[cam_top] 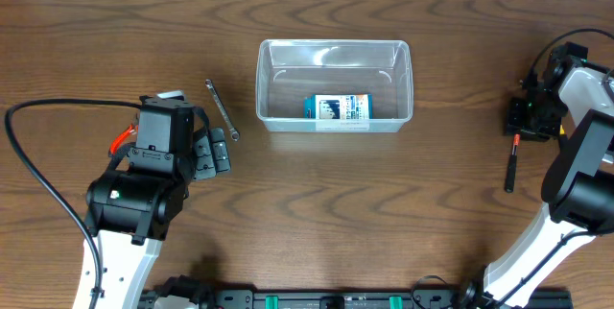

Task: Pack container
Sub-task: 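Move the right gripper to the orange-handled hammer and grasp its handle, then carry the hammer with the right gripper and drop it into the container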

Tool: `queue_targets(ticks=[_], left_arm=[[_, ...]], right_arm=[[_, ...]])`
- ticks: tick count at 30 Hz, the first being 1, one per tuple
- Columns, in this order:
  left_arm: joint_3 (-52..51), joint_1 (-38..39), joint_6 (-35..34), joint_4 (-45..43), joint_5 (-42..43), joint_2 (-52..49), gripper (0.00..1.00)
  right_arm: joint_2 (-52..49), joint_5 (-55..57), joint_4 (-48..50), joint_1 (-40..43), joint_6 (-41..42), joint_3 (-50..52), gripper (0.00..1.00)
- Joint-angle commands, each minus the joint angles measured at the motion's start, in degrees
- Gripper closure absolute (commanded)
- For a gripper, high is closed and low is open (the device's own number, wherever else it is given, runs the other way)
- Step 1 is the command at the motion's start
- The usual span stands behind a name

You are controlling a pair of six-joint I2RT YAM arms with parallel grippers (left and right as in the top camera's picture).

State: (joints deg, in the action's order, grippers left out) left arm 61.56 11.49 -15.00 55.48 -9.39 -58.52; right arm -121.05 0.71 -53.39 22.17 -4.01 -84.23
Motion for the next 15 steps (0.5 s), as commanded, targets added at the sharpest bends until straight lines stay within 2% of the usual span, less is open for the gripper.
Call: queue_targets(ticks=[1,10,15], left_arm=[[0.37,0.22,0.28,0.09,-0.28,-0.22,0.02],[0.37,0.22,0.28,0.09,-0.28,-0.22,0.02],[0.37,0.22,0.31,0.09,-0.28,-0.22,0.02]], right_arm=[[-3.06,1.60,0.02,0.61,0.11,0.72,0.68],[-3.06,1.57,0.02,0.61,0.09,0.72,0.79],[-3.06,1.60,0.00,0.52,0.09,0.72,0.89]])
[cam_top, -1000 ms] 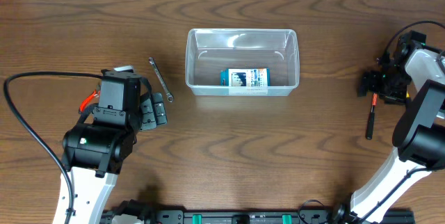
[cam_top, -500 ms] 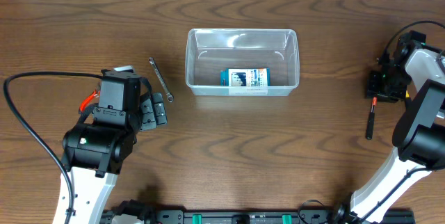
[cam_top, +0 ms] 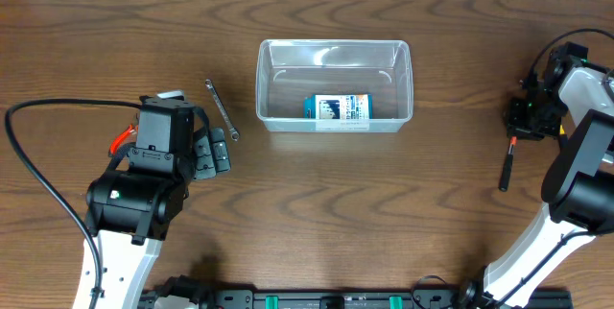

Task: Pack container
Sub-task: 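Carry the hammer with the right gripper and drop it into the container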

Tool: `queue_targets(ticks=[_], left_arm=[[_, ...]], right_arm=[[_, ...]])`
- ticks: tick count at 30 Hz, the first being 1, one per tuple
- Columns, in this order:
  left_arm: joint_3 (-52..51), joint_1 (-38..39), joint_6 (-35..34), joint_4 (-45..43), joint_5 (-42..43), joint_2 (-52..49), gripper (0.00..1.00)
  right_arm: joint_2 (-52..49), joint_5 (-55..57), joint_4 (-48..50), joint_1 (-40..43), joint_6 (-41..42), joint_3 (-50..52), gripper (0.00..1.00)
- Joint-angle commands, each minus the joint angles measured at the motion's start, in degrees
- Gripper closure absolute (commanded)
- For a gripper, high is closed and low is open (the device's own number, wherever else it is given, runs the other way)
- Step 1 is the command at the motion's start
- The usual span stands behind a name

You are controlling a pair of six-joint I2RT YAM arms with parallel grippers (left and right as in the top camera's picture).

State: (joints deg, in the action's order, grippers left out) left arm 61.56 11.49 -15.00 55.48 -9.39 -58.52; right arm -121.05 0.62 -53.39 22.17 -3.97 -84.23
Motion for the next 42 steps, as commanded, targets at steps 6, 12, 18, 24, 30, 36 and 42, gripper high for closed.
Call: queue_targets(ticks=[6,12,18,24,30,36,42], left_arm=[[0.37,0.22,0.31,0.09,-0.31,-0.22,0.02],[0.37,0.22,0.31,0.07,-0.31,-0.22,0.02],[0.37,0.22,0.31,0.07,-0.31,-0.22,0.02],[0.37,0.22,0.31,0.07,-0.31,-0.22,0.02],[0.37,0.22,0.28,0.11,-0.28,-0.22,0.02],[0.37,0.22,0.31,0.13,-0.28,-0.22,0.02],[0.37,0.22,0.28,0.11,-0.28,-0.22,0.02]], right_arm=[[-3.04,1.68,-0.11,-0.26,0.04,0.70,0.99],[-1.81,-0.52,-0.22,-2.47,0.04,0.11,0.99],[6.54,-5.60,-4.02,-10.69,-3.37,-10.25,0.99],[14.05,-4.96,-4.24,-24.37,-12.90,-23.54,0.99],[13.00,-5.64,-4.92,-38.77,-33.92,-25.77,0.99],[4.48,-9.20,-6.08,-45.86,-47.54,-25.68,0.99],[-3.89,-14.05,-4.35,-46.86,-51.15,-25.68,0.99]])
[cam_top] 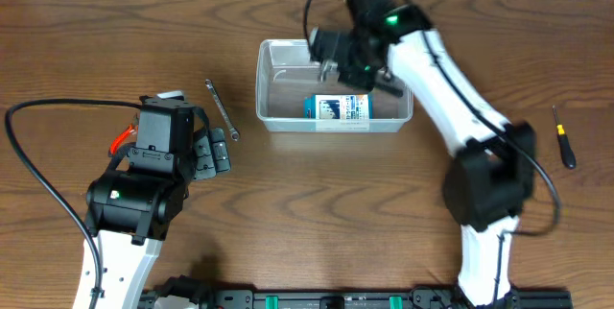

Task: Pack container
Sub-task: 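Carry the hammer with the right gripper and drop it into the container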

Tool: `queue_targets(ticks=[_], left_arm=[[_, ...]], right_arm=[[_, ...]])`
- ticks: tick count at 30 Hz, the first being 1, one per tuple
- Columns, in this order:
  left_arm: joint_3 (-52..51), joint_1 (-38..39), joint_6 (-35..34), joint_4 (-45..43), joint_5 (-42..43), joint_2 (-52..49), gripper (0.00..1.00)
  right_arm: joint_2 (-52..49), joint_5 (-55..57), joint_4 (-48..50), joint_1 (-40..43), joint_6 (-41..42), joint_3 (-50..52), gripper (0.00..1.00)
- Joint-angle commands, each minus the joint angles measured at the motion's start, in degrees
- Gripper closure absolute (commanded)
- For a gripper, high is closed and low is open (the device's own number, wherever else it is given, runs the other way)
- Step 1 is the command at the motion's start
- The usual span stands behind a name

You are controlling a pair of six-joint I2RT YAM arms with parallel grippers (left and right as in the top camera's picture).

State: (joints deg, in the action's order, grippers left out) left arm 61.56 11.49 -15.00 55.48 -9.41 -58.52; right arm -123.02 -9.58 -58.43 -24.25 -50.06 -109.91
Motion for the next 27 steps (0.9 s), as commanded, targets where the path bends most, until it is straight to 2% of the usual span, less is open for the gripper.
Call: queue_targets(ticks=[1,6,9,10,11,12,14,18,21,27], left_arm=[[0.37,0.22,0.28,0.11,-0.26,-0.22,0.02],[0.37,0.22,0.28,0.11,-0.26,-0.22,0.02],[0.37,0.22,0.28,0.11,-0.26,-0.22,0.02],[0.37,0.22,0.28,0.13,-0.26,-0.22,0.02],[0.37,0.22,0.28,0.11,-0.26,-0.22,0.02],[0.37,0.22,0.28,0.13,-0.26,-0.22,0.02],[0.37,0.22,0.28,0.11,-0.26,-0.22,0.02],[0.37,0.22,0.28,0.11,-0.26,-0.22,0.02],[0.37,0.22,0.31,0.11,-0.26,-0.22,0.02],[0.37,0.22,0.31,0.11,-0.26,-0.22,0.02]], right_arm=[[-2.80,-4.15,0.90,-0.44,-5.05,0.00,0.99],[-4.90,-4.17,1.31,-0.26,-5.07,0.00,0.98],[-4.98,-4.15,1.29,-0.13,-4.92,0.00,0.83],[-4.98,-4.04,1.33,-0.09,-4.59,-0.02,0.71],[-4.98,-3.93,1.53,-0.11,-3.98,-0.02,0.45],[-4.98,-3.89,1.81,-0.09,-3.13,-0.02,0.25],[-4.98,-3.91,2.25,-0.02,-1.92,-0.02,0.01],[-3.85,-2.25,1.14,0.07,1.49,-1.36,0.01],[-0.46,0.76,-3.45,0.07,5.11,-5.51,0.01],[10.95,14.99,-8.55,3.89,21.33,-13.99,0.01]])
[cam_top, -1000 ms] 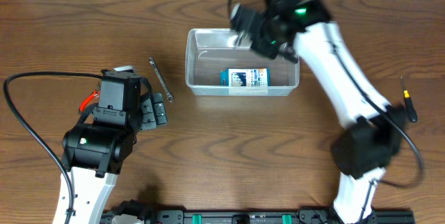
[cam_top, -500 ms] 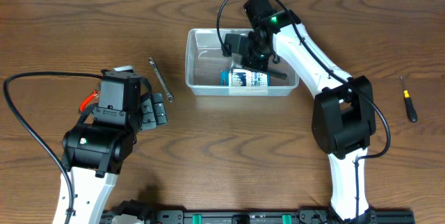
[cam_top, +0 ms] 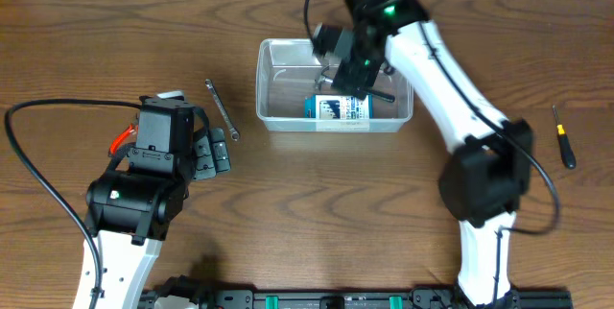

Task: Pack container
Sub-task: 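Carry the hammer with the right gripper and drop it into the container, then move the right gripper to the small yellow screwdriver and grasp it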

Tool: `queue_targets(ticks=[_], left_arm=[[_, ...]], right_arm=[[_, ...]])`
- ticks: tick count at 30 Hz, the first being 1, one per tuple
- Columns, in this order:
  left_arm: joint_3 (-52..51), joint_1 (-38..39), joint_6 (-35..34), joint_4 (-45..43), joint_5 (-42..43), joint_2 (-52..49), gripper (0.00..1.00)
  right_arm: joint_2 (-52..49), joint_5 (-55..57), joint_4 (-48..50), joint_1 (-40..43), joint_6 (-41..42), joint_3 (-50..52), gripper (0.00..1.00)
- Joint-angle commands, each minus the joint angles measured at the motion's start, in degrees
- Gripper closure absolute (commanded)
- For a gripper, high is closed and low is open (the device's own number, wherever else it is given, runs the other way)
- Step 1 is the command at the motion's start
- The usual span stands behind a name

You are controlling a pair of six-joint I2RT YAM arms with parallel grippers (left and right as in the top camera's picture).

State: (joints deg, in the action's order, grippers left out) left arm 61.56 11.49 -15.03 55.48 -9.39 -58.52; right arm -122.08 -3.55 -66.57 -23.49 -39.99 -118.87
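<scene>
A clear plastic container (cam_top: 271,85) stands at the middle back of the table, with a blue-labelled can (cam_top: 338,108) lying on its floor near the front wall. My right arm reaches in from the right, and its gripper (cam_top: 353,77) hangs over the container's middle, just above the can. From this overhead view its jaws cannot be made out. A dark slim part shows beside it over the can's right end. My left gripper (cam_top: 212,151) rests left of the container, next to a small wrench (cam_top: 221,108).
A black-handled screwdriver (cam_top: 564,139) lies on the table at the far right. The wrench lies between my left arm and the container's left wall. A black rail runs along the table's front edge.
My right gripper has shifted a little to the left and towards the can inside the container. The can, wrench, screwdriver and left arm stay where they were.
My right gripper was at the far right edge with the screwdriver hanging just below it, and the screwdriver swung slightly. Later the arm was stretched over the container and the screwdriver lay on the table at the right. Now the gripper is lower over the can.
</scene>
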Motion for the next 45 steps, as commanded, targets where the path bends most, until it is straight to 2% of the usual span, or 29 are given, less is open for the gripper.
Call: queue_targets(ticks=[1,5,9,13,19,23,27,32,35,40,45], left_arm=[[0.37,0.22,0.33,0.11,-0.28,-0.22,0.02],[0.37,0.22,0.33,0.11,-0.28,-0.22,0.02],[0.37,0.22,0.33,0.09,-0.28,-0.22,0.02],[0.37,0.22,0.33,0.09,-0.28,-0.22,0.02],[0.37,0.22,0.33,-0.28,-0.28,-0.22,0.02],[0.37,0.22,0.35,-0.37,-0.28,-0.22,0.02],[0.37,0.22,0.33,-0.37,-0.28,-0.22,0.02],[0.37,0.22,0.33,-0.37,-0.28,-0.22,0.02],[0.37,0.22,0.33,-0.37,-0.28,-0.22,0.02],[0.37,0.22,0.33,-0.37,-0.28,-0.22,0.02],[0.37,0.22,0.33,-0.31,-0.28,-0.31,0.02]], right_arm=[[12.24,11.80,-0.46,5.11,15.39,-5.31,0.01],[19.04,14.38,-6.16,16.52,28.68,-5.31,0.01],[20.55,12.28,-15.85,31.78,29.66,-5.27,0.01],[19.34,11.26,-19.12,45.68,29.27,-3.65,0.01],[20.96,5.55,-22.77,56.52,32.33,-3.13,0.01],[25.81,1.31,-25.05,59.82,33.77,-2.45,0.01],[32.61,0.09,-26.69,58.60,33.97,2.75,0.01],[41.22,0.68,-23.80,56.94,32.89,18.05,0.01],[43.78,0.76,-18.21,56.92,28.35,28.06,0.01],[40.22,0.76,-4.96,57.02,17.14,37.59,0.01],[28.59,5.73,2.38,57.70,15.63,35.63,0.01]])
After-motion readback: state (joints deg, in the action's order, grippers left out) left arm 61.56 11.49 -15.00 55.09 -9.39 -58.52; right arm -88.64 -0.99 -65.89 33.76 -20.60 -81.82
